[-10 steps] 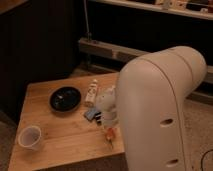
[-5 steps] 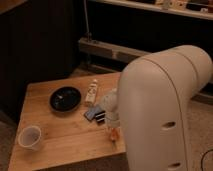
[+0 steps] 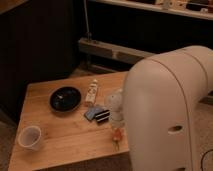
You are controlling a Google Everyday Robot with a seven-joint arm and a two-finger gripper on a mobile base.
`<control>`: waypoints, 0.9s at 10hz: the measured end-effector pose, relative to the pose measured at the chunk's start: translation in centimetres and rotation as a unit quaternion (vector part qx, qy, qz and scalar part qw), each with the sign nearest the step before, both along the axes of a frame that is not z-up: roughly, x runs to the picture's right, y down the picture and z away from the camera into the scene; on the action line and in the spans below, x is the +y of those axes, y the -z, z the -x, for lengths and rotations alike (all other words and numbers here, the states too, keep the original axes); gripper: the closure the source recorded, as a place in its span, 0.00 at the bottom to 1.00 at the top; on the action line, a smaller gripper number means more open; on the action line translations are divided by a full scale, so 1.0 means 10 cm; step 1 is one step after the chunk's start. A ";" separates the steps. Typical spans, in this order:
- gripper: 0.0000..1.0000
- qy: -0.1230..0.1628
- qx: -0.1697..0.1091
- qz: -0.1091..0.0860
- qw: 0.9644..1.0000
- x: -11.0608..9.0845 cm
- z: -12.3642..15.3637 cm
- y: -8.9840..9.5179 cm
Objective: Drag the pepper across the table
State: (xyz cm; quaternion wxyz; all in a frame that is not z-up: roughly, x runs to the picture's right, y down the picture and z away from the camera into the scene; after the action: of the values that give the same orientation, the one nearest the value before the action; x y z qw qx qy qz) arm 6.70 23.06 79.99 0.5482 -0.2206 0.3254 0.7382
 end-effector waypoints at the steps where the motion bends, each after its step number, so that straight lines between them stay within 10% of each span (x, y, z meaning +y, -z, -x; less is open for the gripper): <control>1: 0.66 -0.004 0.003 0.001 1.000 0.01 -0.04 0.00; 9: 0.66 -0.024 0.017 0.006 1.000 0.08 -0.25 -0.01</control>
State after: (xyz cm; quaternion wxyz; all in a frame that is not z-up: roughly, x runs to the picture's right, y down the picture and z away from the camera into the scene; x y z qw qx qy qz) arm 9.17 23.84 80.09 0.5236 -0.2186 0.3337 0.7528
